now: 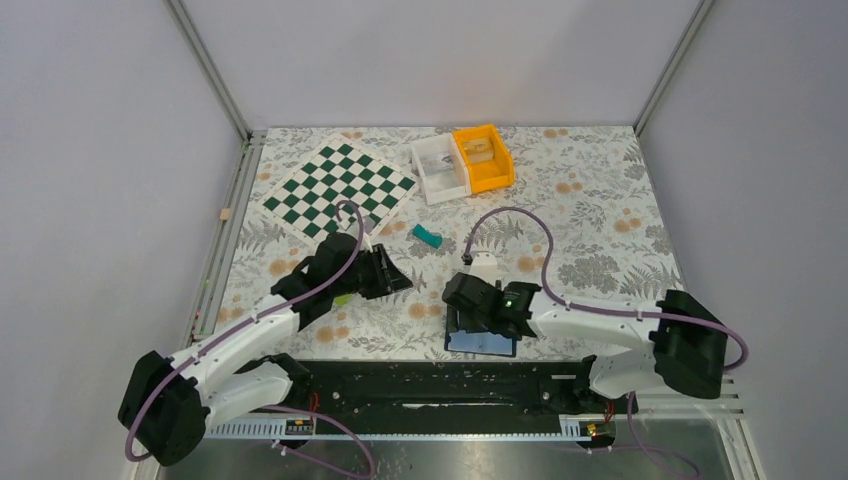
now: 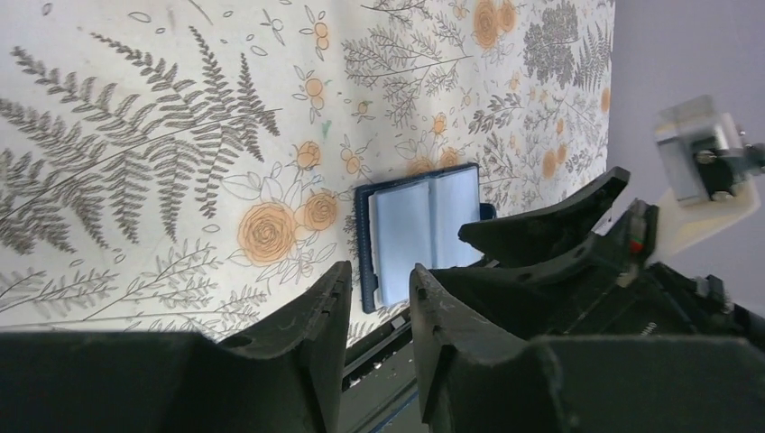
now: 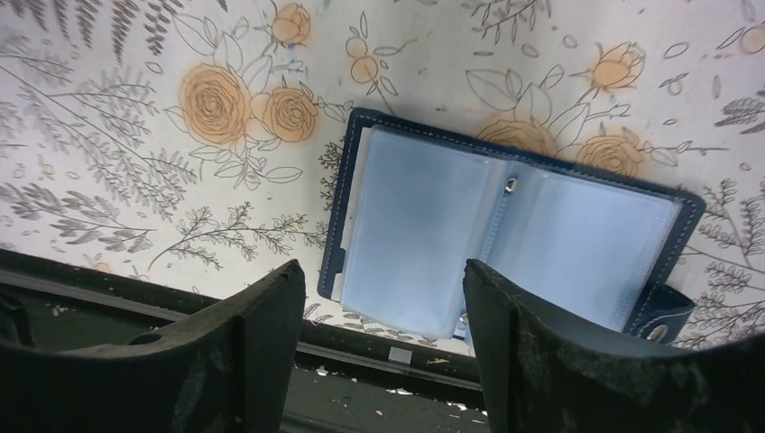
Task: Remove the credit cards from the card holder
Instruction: Remove the credit card from the card holder.
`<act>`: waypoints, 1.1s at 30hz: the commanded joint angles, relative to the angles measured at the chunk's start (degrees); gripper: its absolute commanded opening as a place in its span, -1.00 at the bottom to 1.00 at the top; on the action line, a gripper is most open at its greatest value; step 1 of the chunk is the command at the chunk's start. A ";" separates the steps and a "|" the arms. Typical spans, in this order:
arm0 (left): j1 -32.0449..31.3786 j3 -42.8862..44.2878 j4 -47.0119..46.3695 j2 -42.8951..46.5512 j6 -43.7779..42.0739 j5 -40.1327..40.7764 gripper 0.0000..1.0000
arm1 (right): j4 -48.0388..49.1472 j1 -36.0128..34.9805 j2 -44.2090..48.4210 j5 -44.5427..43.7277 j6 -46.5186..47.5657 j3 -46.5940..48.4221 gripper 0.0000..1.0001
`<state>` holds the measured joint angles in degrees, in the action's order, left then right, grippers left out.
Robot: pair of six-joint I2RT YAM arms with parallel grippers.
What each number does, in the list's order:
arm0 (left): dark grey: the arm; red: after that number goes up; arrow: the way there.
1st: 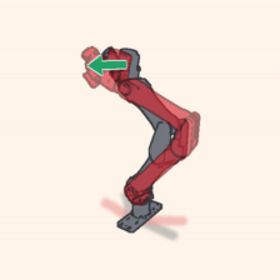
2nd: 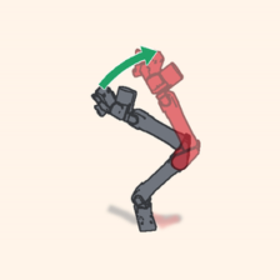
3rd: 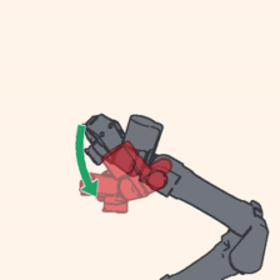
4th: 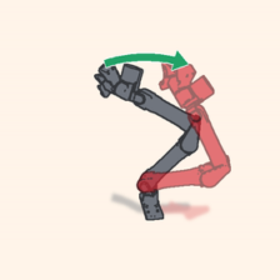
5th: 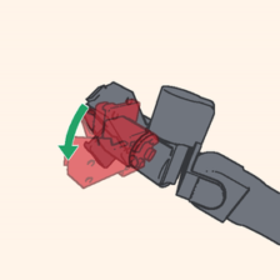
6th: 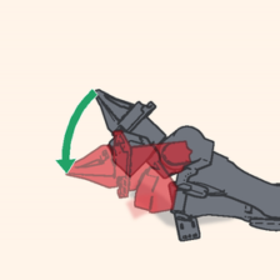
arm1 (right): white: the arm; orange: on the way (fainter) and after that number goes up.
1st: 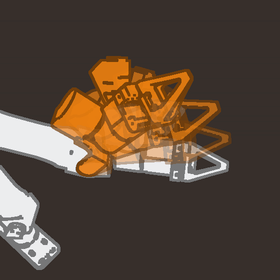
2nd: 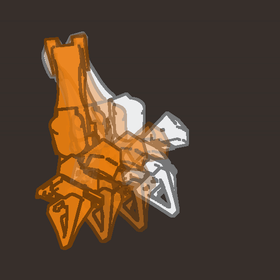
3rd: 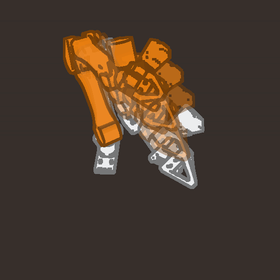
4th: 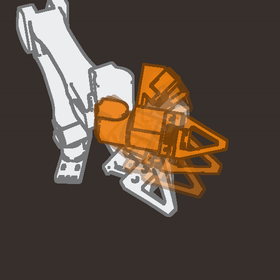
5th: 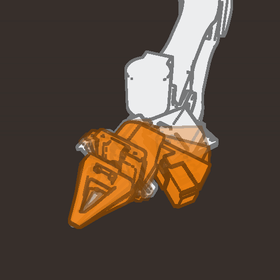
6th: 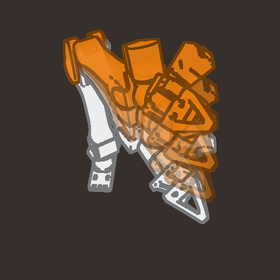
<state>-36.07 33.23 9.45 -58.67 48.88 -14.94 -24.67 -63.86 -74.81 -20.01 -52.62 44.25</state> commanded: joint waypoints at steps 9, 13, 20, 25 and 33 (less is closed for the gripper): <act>2.12 -2.67 4.19 5.02 -4.81 0.15 -0.38 | -10.70 -3.73 -16.21 -3.64 -2.58 11.31 0.46; 2.61 -2.91 3.93 4.85 -5.09 -0.56 -0.38 | -10.92 -3.73 -17.94 -3.36 -2.98 10.90 0.40; 2.62 -3.00 3.14 4.39 -4.87 -1.08 -0.38 | -9.42 -3.75 -18.06 -3.27 -2.43 9.50 0.32; 2.63 -3.37 2.44 4.05 -4.35 -1.65 -0.38 | -7.11 -3.73 -19.02 -1.78 -2.60 8.11 0.31; 2.59 -3.61 2.12 4.42 -3.80 -1.73 -0.38 | -6.95 -3.75 -18.97 -1.85 -3.19 6.84 0.28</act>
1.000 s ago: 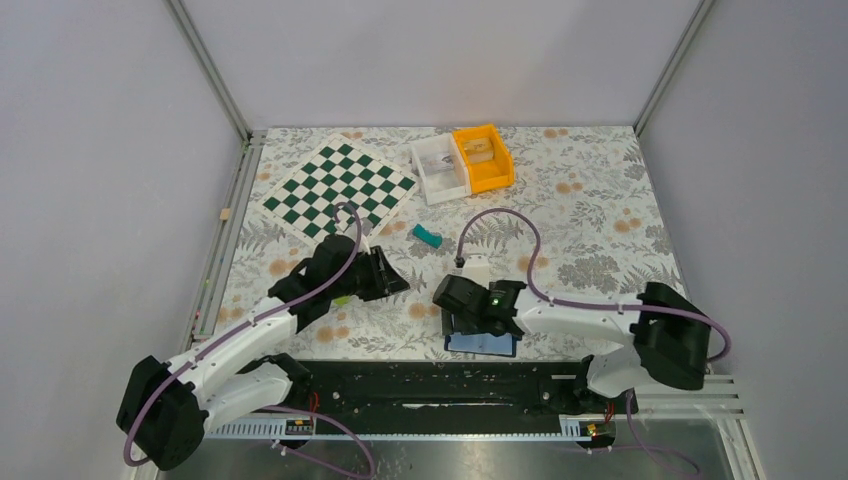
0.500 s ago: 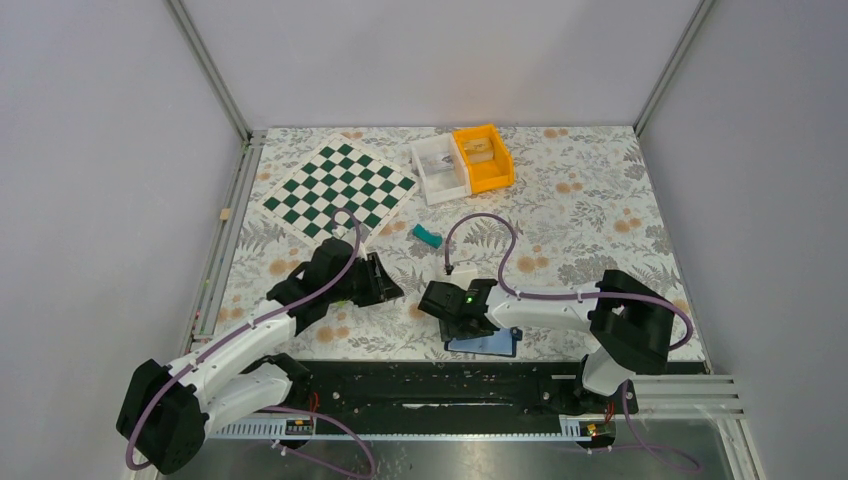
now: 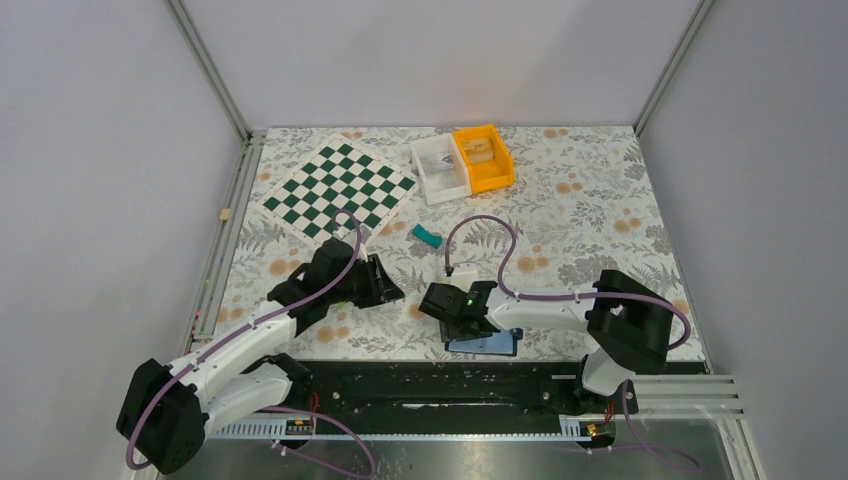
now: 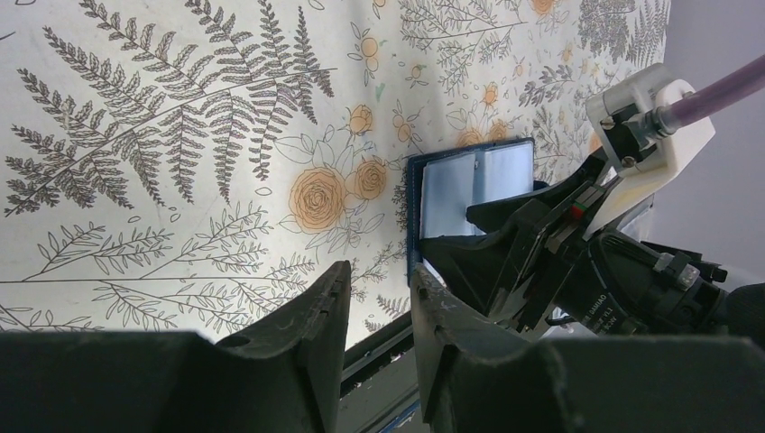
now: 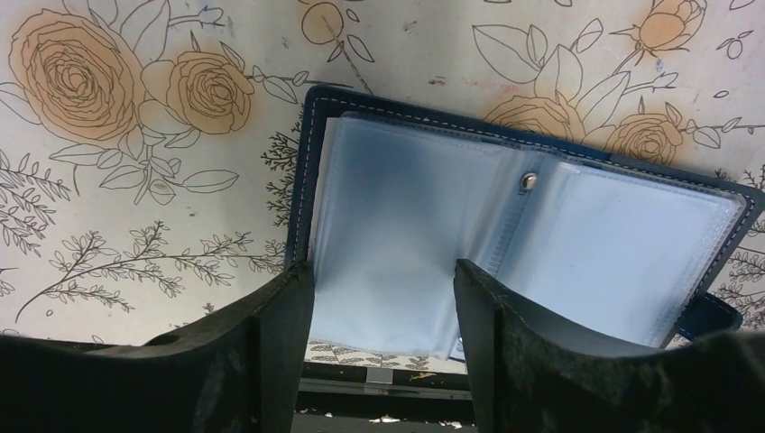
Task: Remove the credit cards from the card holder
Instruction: Remove the credit card from the card holder.
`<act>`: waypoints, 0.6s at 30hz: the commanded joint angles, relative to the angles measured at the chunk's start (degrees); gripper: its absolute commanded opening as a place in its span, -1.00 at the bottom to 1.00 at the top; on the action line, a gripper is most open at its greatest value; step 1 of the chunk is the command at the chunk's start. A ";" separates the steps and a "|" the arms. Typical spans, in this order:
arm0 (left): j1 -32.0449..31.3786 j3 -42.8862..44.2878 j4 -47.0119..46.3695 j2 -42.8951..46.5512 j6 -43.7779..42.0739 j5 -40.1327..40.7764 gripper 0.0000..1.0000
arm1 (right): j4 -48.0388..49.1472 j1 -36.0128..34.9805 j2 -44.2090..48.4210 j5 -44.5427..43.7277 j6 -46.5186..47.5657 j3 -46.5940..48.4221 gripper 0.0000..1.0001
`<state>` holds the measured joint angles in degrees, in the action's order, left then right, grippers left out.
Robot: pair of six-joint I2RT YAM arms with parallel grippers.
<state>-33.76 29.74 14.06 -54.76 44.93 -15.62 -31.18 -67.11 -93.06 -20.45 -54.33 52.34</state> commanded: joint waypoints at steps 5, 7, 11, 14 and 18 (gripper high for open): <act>0.34 -0.23 -2.59 0.70 0.33 -1.20 -0.38 | -0.18 -0.48 -0.35 -1.39 -1.30 -1.72 0.05; 0.32 -0.34 -2.56 0.86 0.34 -1.31 -0.38 | 0.75 -0.48 0.10 -1.22 -1.29 -2.38 -0.03; 0.29 -0.72 -2.72 1.32 -0.56 -2.07 -0.37 | 2.86 -0.48 1.75 -1.22 -0.97 -3.85 -0.19; 0.29 -0.84 -2.80 1.48 -0.96 -2.65 -0.36 | 5.41 -0.48 3.81 -1.10 0.50 -5.29 -0.34; 0.21 -0.82 -2.89 1.72 -0.40 -2.36 -0.35 | 9.09 -0.48 5.90 0.20 3.04 -6.82 -0.47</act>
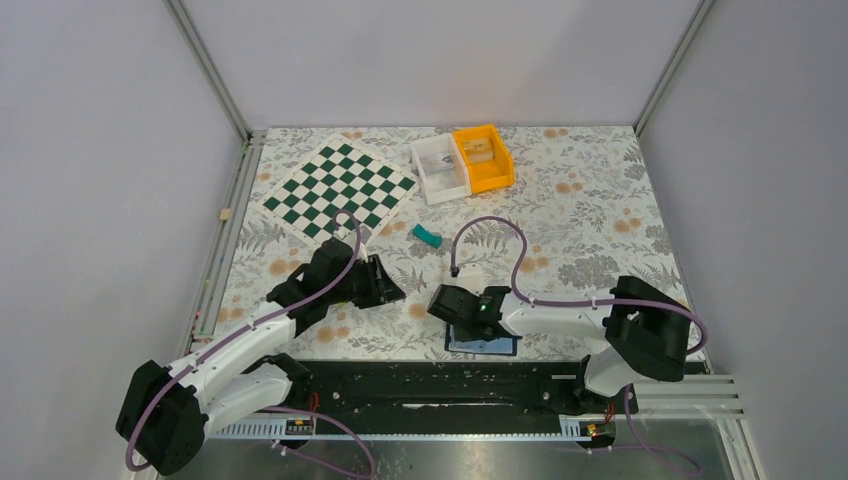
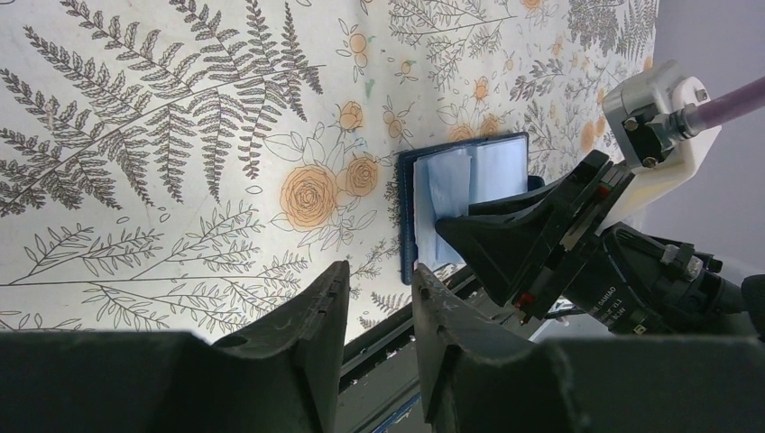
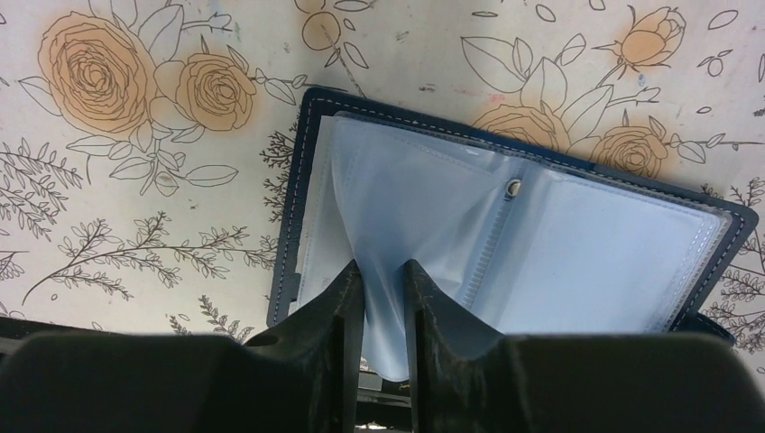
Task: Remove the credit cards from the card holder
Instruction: Remove the credit card from the card holder.
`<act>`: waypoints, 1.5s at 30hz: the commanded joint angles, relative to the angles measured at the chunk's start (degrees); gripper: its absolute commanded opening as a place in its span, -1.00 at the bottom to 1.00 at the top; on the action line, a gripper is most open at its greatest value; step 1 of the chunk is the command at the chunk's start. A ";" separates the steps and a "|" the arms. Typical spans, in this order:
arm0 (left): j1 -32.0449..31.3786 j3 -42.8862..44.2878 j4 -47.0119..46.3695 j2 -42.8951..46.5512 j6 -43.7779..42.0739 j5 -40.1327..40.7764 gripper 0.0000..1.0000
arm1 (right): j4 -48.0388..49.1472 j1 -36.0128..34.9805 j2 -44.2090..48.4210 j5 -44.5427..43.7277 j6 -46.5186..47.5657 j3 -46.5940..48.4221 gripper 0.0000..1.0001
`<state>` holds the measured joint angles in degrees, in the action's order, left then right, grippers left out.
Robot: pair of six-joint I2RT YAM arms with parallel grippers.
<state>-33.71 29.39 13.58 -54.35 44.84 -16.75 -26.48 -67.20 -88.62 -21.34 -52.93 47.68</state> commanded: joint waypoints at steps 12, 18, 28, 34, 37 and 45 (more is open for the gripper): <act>-5.74 -0.62 -6.94 -2.84 2.18 -1.16 -0.40 | 19.59 -0.39 7.93 6.57 6.69 -10.21 -0.77; -11.94 -1.93 -16.78 -9.16 6.90 -2.58 -0.52 | 30.60 -0.41 13.74 7.41 9.81 -18.69 -0.82; -16.20 1.01 -25.33 -23.23 9.41 -5.19 -0.68 | 41.29 -0.39 21.00 6.65 13.54 -27.96 -0.84; -18.55 3.98 -26.54 -29.54 10.21 -4.57 -0.72 | 41.90 -0.39 25.15 5.11 12.31 -31.91 -0.82; -19.46 5.06 -27.15 -31.30 10.52 -4.23 -0.73 | 42.36 -0.39 27.08 4.66 11.98 -33.53 -0.80; -20.15 6.81 -26.12 -33.64 10.55 -2.73 -0.73 | 45.96 -0.39 31.37 4.87 12.30 -37.47 -0.79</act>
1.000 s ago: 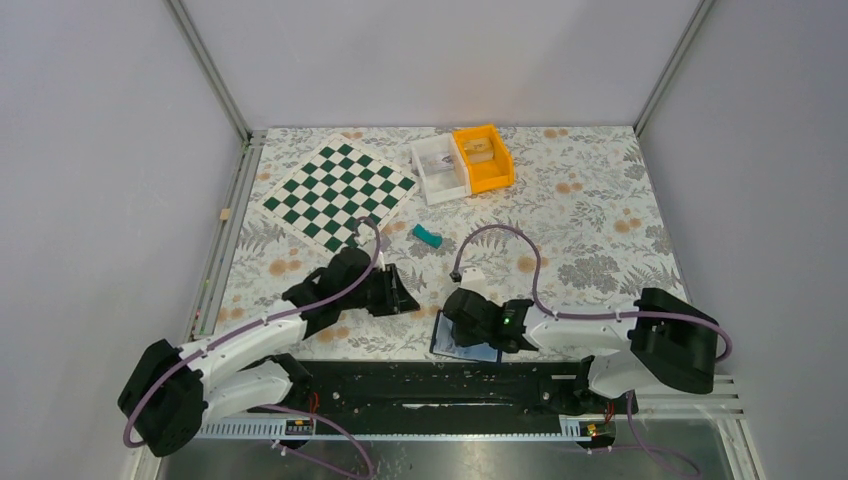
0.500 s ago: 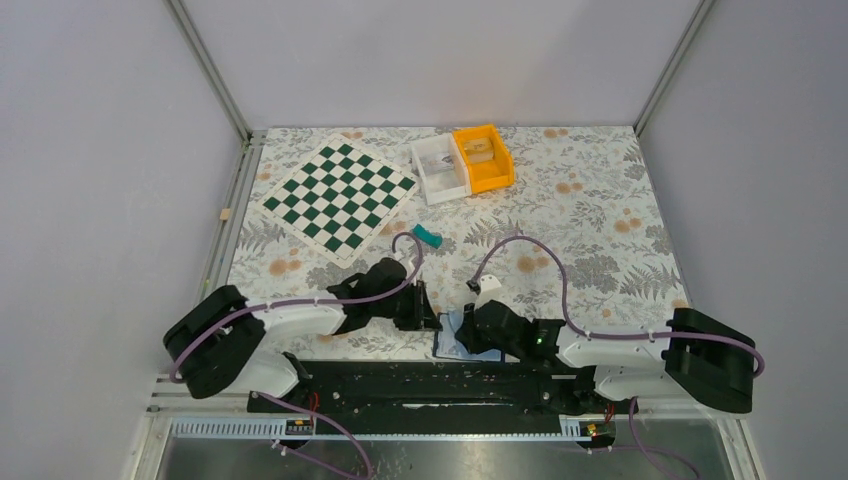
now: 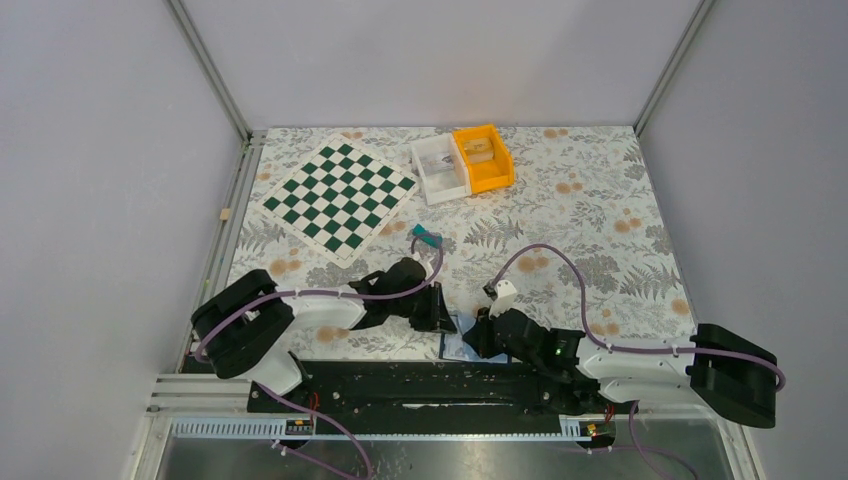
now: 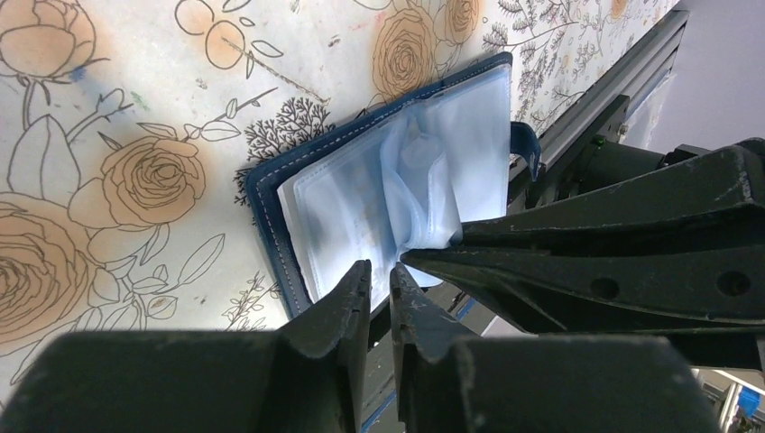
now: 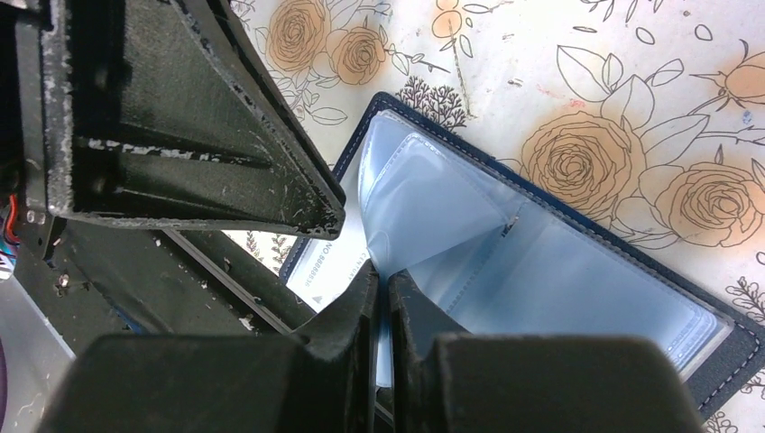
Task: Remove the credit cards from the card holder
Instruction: Remove the credit card from the card holder.
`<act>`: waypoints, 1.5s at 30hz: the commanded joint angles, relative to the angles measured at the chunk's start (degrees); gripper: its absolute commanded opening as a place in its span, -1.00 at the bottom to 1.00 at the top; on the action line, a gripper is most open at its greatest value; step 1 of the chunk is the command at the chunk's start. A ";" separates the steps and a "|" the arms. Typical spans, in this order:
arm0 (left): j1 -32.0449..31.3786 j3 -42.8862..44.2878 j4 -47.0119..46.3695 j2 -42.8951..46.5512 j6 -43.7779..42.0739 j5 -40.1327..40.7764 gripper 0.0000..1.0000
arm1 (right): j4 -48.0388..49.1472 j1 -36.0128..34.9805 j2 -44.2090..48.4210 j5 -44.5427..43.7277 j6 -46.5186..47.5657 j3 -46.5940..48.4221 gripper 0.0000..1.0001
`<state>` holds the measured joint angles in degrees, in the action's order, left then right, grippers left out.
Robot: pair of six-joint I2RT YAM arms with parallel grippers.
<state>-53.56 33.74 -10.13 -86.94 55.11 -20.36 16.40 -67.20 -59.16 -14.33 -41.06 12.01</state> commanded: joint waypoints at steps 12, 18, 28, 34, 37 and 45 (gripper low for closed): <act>-0.33 2.08 3.76 2.22 0.23 7.50 -0.72 | 4.71 -0.39 -2.55 0.53 2.95 2.81 -0.78; -0.08 0.93 6.57 5.19 -0.01 10.71 -0.72 | 7.26 -0.39 -7.85 1.55 3.56 6.09 -0.78; 3.28 -0.61 8.00 7.69 -0.91 10.77 -0.71 | 9.76 -0.41 -11.47 2.46 5.03 7.99 -0.79; 3.22 -0.34 6.81 6.27 -0.80 9.46 -0.71 | 10.66 -0.38 -10.69 1.88 4.59 6.40 -0.79; 3.25 -0.31 5.36 5.57 -0.44 7.96 -0.71 | 10.76 -0.45 -10.61 1.67 4.42 5.95 -0.77; 3.01 0.01 2.74 4.90 0.53 4.35 -0.71 | 8.34 -0.32 -8.31 -2.09 2.62 4.40 -0.47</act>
<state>-50.35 33.23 -3.07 -81.62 55.13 -13.13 24.27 -67.20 -69.89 -12.80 -37.78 17.37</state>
